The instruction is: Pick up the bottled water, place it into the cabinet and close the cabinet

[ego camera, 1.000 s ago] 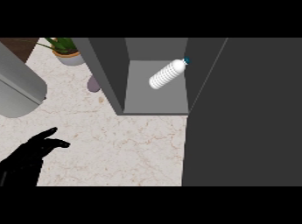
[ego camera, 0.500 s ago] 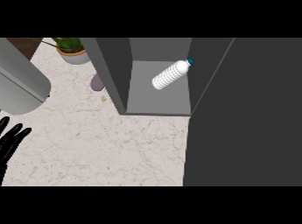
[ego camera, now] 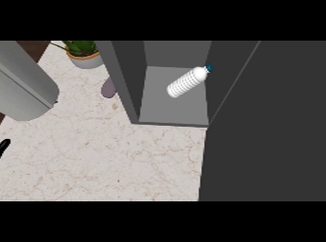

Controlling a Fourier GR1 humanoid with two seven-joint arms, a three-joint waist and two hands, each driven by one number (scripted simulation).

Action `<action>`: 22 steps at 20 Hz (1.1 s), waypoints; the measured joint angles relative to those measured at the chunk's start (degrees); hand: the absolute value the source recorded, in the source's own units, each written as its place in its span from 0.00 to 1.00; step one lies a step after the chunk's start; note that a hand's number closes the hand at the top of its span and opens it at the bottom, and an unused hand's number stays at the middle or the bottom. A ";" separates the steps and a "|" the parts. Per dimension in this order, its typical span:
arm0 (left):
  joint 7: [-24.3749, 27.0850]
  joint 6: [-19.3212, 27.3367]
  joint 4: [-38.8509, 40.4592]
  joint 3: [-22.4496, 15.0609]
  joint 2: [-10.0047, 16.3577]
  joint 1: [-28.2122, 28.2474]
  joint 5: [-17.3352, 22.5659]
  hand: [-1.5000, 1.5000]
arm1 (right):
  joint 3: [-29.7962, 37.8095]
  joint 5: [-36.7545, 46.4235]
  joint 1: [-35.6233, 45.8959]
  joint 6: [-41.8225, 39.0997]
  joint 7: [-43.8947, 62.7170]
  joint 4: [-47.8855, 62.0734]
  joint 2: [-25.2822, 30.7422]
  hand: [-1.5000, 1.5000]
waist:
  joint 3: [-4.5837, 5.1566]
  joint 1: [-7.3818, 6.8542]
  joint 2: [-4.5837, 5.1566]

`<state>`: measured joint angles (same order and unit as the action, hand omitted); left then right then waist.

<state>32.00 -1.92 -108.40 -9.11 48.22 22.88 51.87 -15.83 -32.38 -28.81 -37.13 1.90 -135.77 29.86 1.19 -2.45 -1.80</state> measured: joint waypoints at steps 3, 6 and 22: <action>0.13 -1.45 0.34 1.45 0.96 1.33 1.02 0.00 | -3.36 0.70 3.39 2.54 2.64 0.17 -0.65 1.00 | 0.08 -0.24 -0.08; 0.38 -3.05 0.61 2.87 1.96 2.62 1.77 0.00 | -6.79 1.36 6.98 5.71 5.47 0.33 -1.88 1.00 | 0.10 -0.61 -0.10; 2.08 -11.20 2.91 9.52 5.84 7.37 4.67 0.00 | -19.13 7.41 28.31 20.16 21.73 2.23 -11.98 1.00 | -0.05 -2.81 0.41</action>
<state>34.09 -13.12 -105.50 0.41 54.07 30.25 56.54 -34.96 -24.97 -0.50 -16.97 23.63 -133.55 17.88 1.15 -5.26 -1.40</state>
